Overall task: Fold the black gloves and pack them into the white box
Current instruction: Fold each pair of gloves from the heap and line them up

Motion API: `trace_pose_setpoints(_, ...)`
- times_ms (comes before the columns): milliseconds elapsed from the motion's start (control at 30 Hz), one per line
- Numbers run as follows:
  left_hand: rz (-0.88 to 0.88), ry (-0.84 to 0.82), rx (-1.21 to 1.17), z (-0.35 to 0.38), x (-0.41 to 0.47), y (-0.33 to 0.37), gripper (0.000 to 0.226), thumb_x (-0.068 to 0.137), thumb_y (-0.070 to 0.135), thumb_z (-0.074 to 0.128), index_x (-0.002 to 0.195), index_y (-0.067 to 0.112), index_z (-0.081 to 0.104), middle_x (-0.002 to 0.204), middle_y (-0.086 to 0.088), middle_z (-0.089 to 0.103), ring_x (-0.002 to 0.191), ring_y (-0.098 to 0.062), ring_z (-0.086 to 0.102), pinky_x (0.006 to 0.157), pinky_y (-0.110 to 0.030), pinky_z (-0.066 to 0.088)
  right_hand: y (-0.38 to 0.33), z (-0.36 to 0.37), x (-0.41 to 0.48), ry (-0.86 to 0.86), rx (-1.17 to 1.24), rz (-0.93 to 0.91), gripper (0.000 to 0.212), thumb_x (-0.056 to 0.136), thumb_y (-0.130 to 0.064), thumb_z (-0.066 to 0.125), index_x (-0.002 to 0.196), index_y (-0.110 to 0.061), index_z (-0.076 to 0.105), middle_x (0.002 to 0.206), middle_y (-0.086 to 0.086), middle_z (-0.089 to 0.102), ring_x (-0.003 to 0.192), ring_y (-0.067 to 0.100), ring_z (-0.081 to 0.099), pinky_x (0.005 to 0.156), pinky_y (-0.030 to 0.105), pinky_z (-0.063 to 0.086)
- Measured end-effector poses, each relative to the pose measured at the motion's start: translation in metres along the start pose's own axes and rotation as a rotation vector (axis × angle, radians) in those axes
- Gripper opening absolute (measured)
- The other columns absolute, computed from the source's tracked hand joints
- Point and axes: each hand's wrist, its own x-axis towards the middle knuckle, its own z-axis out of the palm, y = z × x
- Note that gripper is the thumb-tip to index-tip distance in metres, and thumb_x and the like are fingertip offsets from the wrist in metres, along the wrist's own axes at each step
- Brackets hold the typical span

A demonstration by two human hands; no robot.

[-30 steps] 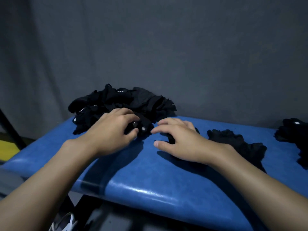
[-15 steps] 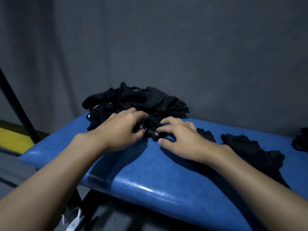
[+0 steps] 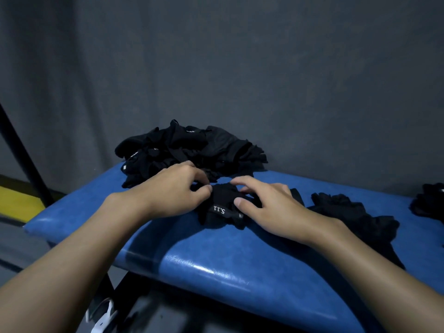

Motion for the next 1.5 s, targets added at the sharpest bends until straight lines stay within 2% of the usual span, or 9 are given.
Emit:
trace_pose_setpoints(100,0.001,-0.016,-0.023,0.000,0.000,0.002,0.026,0.097,0.041,0.053,0.086,0.023,0.070,0.088,0.001,0.065,0.084,-0.014,0.062,0.081,-0.038,0.051,-0.002,0.001,0.002,-0.006,-0.028,-0.003,0.039,0.100,-0.046,0.044,0.138,-0.049,0.039,0.119,-0.020,0.058,0.091,-0.038,0.024,0.108,0.032,0.013)
trace_pose_setpoints(267,0.013,-0.078,0.007,0.004,-0.001,0.001,0.016,0.092,0.038,0.064,0.097,0.024,0.069,0.095,0.005,0.064,0.089,-0.012,0.060,0.085,-0.033,0.049,0.003,0.007,0.007,-0.043,-0.119,0.024,0.041,0.100,-0.052,0.033,0.141,-0.047,0.035,0.115,-0.016,0.062,0.127,0.010,0.044,0.117,0.048,0.009)
trace_pose_setpoints(467,-0.001,-0.157,0.060,0.009,0.001,0.000,0.046,0.088,0.048,0.066,0.129,0.033,0.054,0.111,0.004,0.058,0.098,-0.012,0.052,0.086,-0.023,0.040,0.001,0.012,0.007,0.008,-0.114,0.000,0.040,0.097,-0.047,0.049,0.136,-0.041,0.047,0.135,-0.019,0.052,0.133,0.005,0.035,0.118,0.045,0.006)
trace_pose_setpoints(600,0.006,-0.171,0.046,0.008,0.002,0.001,0.030,0.089,0.045,0.066,0.112,0.026,0.067,0.103,0.006,0.066,0.098,-0.012,0.061,0.085,-0.027,0.048,0.002,0.013,0.006,0.055,-0.061,-0.043,0.042,0.094,-0.040,0.058,0.135,-0.034,0.051,0.131,-0.024,0.048,0.121,-0.002,0.038,0.118,0.044,0.010)
trace_pose_setpoints(700,0.014,-0.155,0.053,0.009,0.004,0.000,0.031,0.089,0.041,0.067,0.111,0.019,0.070,0.108,0.005,0.056,0.097,-0.013,0.058,0.085,-0.024,0.044,0.005,0.009,0.003,0.111,-0.035,-0.063,0.049,0.092,-0.033,0.062,0.140,-0.031,0.048,0.135,-0.024,0.041,0.103,-0.014,0.024,0.117,0.035,0.015)
trace_pose_setpoints(867,-0.023,-0.044,-0.118,0.006,0.002,0.002,0.058,0.089,0.037,0.069,0.142,0.025,0.050,0.127,0.008,0.043,0.108,-0.008,0.053,0.100,-0.020,0.040,0.009,0.007,-0.001,0.152,0.060,-0.013,0.056,0.087,-0.044,0.065,0.137,-0.047,0.040,0.128,-0.027,0.040,0.122,0.017,0.039,0.110,0.037,0.030)
trace_pose_setpoints(1067,-0.028,-0.113,-0.062,0.007,-0.003,0.009,0.045,0.095,0.034,0.062,0.138,0.036,0.052,0.107,0.011,0.062,0.097,-0.007,0.057,0.086,-0.017,0.039,0.014,0.002,0.001,0.079,-0.052,0.069,0.035,0.097,-0.047,0.047,0.130,-0.044,0.037,0.117,-0.013,0.059,0.111,0.008,0.045,0.103,0.030,0.016)
trace_pose_setpoints(1267,-0.017,-0.183,0.024,0.012,0.002,0.007,0.028,0.097,0.038,0.055,0.102,0.015,0.069,0.107,-0.004,0.065,0.098,-0.019,0.061,0.090,-0.038,0.049,0.016,0.007,0.004,0.031,-0.104,0.076,0.030,0.097,-0.043,0.049,0.126,-0.039,0.052,0.124,-0.019,0.058,0.127,0.004,0.041,0.116,0.040,0.009)
trace_pose_setpoints(1500,-0.059,-0.065,-0.068,0.010,0.003,0.007,0.039,0.097,0.035,0.058,0.128,0.013,0.062,0.132,0.001,0.053,0.119,-0.015,0.055,0.098,-0.021,0.038,0.013,0.004,0.002,0.126,0.033,-0.018,0.035,0.095,-0.034,0.056,0.131,-0.033,0.057,0.121,-0.025,0.049,0.118,0.009,0.048,0.113,0.040,0.027)
